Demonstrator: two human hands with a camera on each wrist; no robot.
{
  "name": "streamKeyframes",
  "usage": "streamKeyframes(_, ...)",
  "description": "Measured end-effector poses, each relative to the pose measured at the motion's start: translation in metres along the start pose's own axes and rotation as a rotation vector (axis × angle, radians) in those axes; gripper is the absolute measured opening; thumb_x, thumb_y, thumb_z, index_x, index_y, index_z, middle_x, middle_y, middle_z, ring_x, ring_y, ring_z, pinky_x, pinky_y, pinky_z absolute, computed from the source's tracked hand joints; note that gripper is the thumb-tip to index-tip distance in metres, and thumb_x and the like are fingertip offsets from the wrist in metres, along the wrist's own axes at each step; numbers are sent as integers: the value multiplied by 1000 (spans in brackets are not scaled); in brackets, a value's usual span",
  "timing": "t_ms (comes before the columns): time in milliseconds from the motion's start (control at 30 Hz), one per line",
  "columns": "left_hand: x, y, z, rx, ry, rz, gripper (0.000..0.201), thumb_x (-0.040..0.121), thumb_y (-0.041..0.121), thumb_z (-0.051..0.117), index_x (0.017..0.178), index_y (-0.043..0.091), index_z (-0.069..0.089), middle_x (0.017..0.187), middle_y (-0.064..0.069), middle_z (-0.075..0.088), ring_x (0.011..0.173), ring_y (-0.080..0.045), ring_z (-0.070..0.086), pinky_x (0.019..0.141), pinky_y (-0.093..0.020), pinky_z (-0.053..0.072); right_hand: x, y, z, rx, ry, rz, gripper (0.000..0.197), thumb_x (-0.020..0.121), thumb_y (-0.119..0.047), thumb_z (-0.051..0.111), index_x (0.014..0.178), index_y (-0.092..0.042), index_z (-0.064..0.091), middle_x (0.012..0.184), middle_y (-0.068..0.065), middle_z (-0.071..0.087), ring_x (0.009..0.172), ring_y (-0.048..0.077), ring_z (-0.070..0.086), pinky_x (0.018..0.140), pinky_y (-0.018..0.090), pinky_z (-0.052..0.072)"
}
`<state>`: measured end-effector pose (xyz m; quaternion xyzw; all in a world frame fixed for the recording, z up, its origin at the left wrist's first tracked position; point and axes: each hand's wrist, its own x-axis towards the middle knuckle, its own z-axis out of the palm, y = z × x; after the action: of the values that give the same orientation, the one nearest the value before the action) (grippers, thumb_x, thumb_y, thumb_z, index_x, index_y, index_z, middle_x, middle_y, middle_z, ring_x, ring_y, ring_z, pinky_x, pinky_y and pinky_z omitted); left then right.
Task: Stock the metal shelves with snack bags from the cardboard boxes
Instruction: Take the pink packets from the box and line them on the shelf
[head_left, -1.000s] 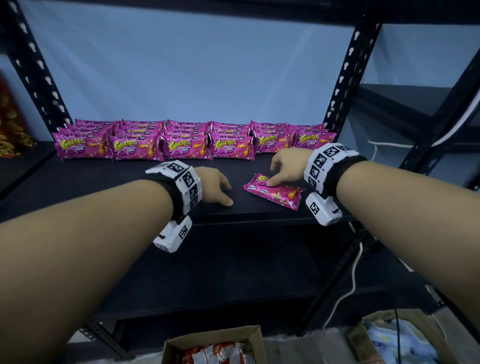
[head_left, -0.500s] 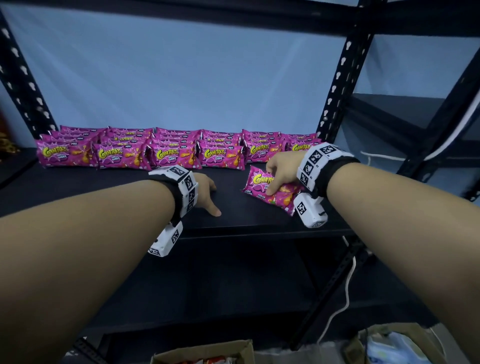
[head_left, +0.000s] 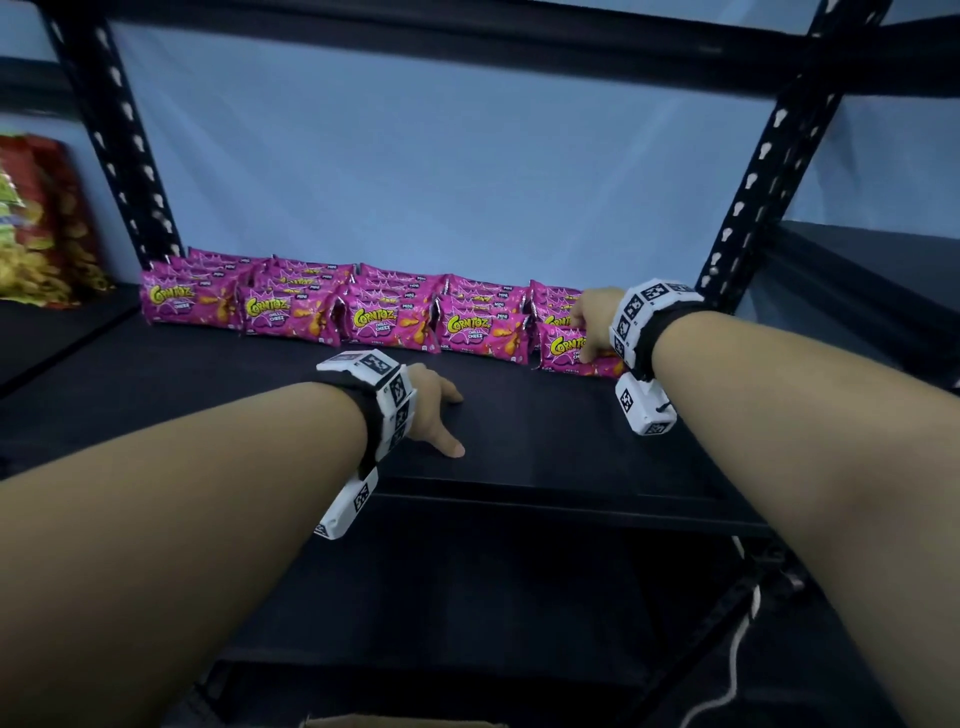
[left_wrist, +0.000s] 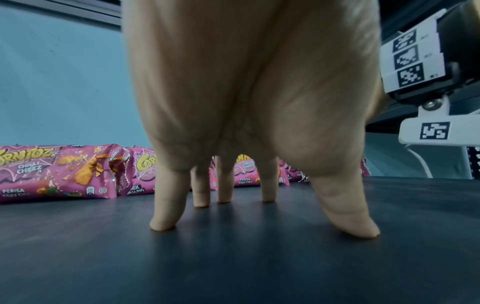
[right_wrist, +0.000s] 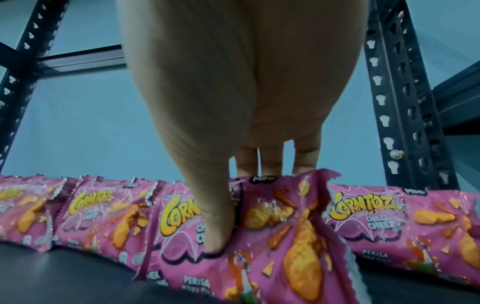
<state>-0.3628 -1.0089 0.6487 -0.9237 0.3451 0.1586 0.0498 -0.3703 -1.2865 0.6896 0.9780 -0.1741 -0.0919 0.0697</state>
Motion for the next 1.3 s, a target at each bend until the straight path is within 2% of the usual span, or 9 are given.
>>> streamKeyframes(67, 0, -1, 1, -16, -6, -7, 91, 83, 64, 72, 159, 34, 33, 161, -8, 34, 145, -27, 39, 113, -41, 39, 6, 0, 3, -48, 1, 12, 56, 83, -29, 85, 129, -8, 63, 122, 9, 70, 97, 26, 64, 83, 32, 53)
streamKeyframes(267, 3, -3, 2, -26, -25, -18, 93, 79, 66, 75, 157, 38, 34, 154, -8, 36, 134, -29, 49, 107, -42, 44, 19, 3, 7, -24, 52, 29, 47, 82, -23, 85, 123, -9, 68, 114, 5, 71, 108, 29, 69, 89, 36, 58)
streamKeyframes(500, 9, -5, 4, -4, -55, -35, 94, 77, 71, 73, 157, 42, 32, 148, -6, 36, 129, -31, 52, 107, -45, 47, 21, 8, 9, 92, 112, 40, 44, 74, -18, 90, 112, -13, 68, 107, 7, 73, 96, 28, 69, 84, 37, 59)
streamKeyframes(700, 16, -9, 7, 14, -41, -12, 97, 73, 74, 74, 156, 43, 33, 148, -7, 36, 128, -33, 54, 108, -47, 46, 3, 17, 12, 163, 274, 115, 56, 68, -40, 93, 111, -25, 60, 111, 3, 56, 104, 26, 57, 90, 41, 52)
streamKeyframes(800, 18, -11, 9, 22, -30, 6, 99, 72, 76, 74, 155, 42, 35, 148, -8, 38, 127, -33, 55, 109, -47, 46, -17, 19, 11, 205, 344, 142, 49, 72, -46, 87, 105, -28, 56, 108, 1, 53, 102, 26, 53, 92, 44, 50)
streamKeyframes(933, 14, -14, 10, -19, 28, 49, 96, 73, 74, 75, 154, 34, 41, 149, -5, 45, 131, -27, 53, 110, -43, 45, -51, 2, 14, 416, 332, 95, 34, 81, -42, 82, 97, -18, 63, 83, -5, 58, 93, 24, 62, 73, 32, 44)
streamKeyframes(1000, 9, -15, 11, -57, 51, 76, 90, 76, 68, 77, 150, 26, 47, 146, 0, 54, 130, -23, 55, 108, -39, 46, -72, -17, 16, 502, 282, 72, 32, 81, -42, 82, 93, -17, 66, 80, -8, 59, 84, 18, 60, 68, 30, 38)
streamKeyframes(1100, -2, -17, 13, -107, 121, 114, 71, 79, 60, 78, 137, 24, 58, 131, 3, 64, 117, -21, 61, 100, -38, 51, -102, -48, 27, 595, 247, -7, 31, 81, -42, 83, 91, -16, 69, 79, -8, 63, 75, 12, 60, 65, 28, 42)
streamKeyframes(1300, -37, -38, 52, -253, 469, 161, 25, 88, 51, 68, 97, 28, 64, 98, 8, 63, 100, -16, 58, 84, -39, 55, -149, -110, 72, 796, 348, -41, 19, 86, -40, 78, 83, -26, 66, 70, -7, 67, 72, 7, 63, 68, 28, 50)
